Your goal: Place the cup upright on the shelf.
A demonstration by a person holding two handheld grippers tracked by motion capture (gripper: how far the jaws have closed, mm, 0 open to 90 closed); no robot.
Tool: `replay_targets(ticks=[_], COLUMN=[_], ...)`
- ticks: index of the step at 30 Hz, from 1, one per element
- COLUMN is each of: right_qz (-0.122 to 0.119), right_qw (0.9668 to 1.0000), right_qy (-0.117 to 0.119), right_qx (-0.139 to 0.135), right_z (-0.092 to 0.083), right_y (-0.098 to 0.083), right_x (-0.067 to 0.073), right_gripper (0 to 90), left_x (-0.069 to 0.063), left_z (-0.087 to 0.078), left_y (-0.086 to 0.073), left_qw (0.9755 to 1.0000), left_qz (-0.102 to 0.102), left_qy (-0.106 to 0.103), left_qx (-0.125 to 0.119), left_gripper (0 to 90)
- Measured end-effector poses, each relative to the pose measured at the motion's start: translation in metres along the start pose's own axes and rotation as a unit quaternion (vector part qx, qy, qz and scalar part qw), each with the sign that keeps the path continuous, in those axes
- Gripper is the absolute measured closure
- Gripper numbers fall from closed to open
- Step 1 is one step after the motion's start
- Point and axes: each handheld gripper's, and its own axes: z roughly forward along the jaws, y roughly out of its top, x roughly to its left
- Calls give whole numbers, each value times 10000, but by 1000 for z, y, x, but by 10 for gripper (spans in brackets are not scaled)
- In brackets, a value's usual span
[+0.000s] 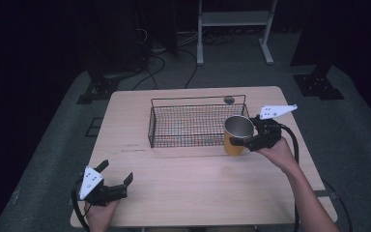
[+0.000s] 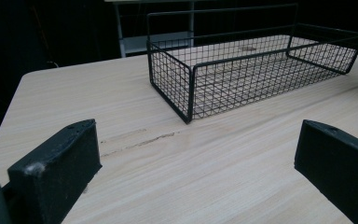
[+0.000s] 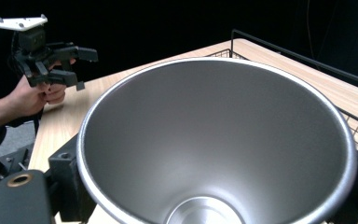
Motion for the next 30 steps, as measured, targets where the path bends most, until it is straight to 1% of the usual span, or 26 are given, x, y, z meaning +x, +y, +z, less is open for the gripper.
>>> replay_targets(ticks=[2, 4, 6, 9, 11, 13, 15, 17, 19, 20, 22, 23, 27, 28, 30], right_qz=[25, -13, -1, -39, -18, -96, -88, -119, -96, -86, -93, -34, -51, -18, -2], right_qw=[10000, 10000, 9999, 9999, 9999, 9999, 9999, 9998, 9997, 9997, 9997, 9997, 9997, 9996, 9995], right_qy=[28, 7, 45, 17, 59, 18, 35, 0, 24, 19, 5, 51, 1, 22, 9], right_qx=[17, 70, 120, 100, 118, 68, 130, 155, 205, 242, 219, 234, 240, 281, 312], right_z=[1, 6, 10, 14, 20, 24, 29, 33, 35, 41, 42, 47, 53, 58, 63], right_y=[2, 8, 13, 18, 26, 30, 35, 37, 39, 43, 44, 48, 52, 55, 58], right_x=[-1, -6, -9, -11, -16, -18, -22, -24, -27, -31, -31, -36, -39, -44, -47], right_gripper=[123, 123, 123, 123, 123, 123, 123, 123, 123, 123, 123, 123, 123, 123, 123], left_x=[0, 0, 0, 0, 1, 1, 2, 2, 3, 3, 3, 4, 6, 6, 7], left_z=[0, 0, 0, 0, 0, -1, -2, -2, -2, -2, -2, -3, -3, -4, -4], left_y=[0, 0, 0, 0, 0, 0, 0, 0, 0, 0, 0, 0, -1, -1, -1], left_qw=[10000, 10000, 10000, 10000, 10000, 10000, 10000, 10000, 10000, 10000, 10000, 10000, 9999, 9999, 9999], left_qz=[-3, -7, -10, -13, -19, -38, -44, -48, -47, -52, -57, -64, -100, -92, -86], left_qy=[-5, -3, -2, 0, 2, 1, 18, 20, 23, 27, 30, 28, 47, 54, 59], left_qx=[-1, -7, -10, -12, -14, -31, -38, -41, -43, -49, -52, -56, -76, -71, -75], left_gripper=[0, 0, 0, 0, 0, 0, 0, 0, 0, 0, 0, 0, 0, 0, 0])
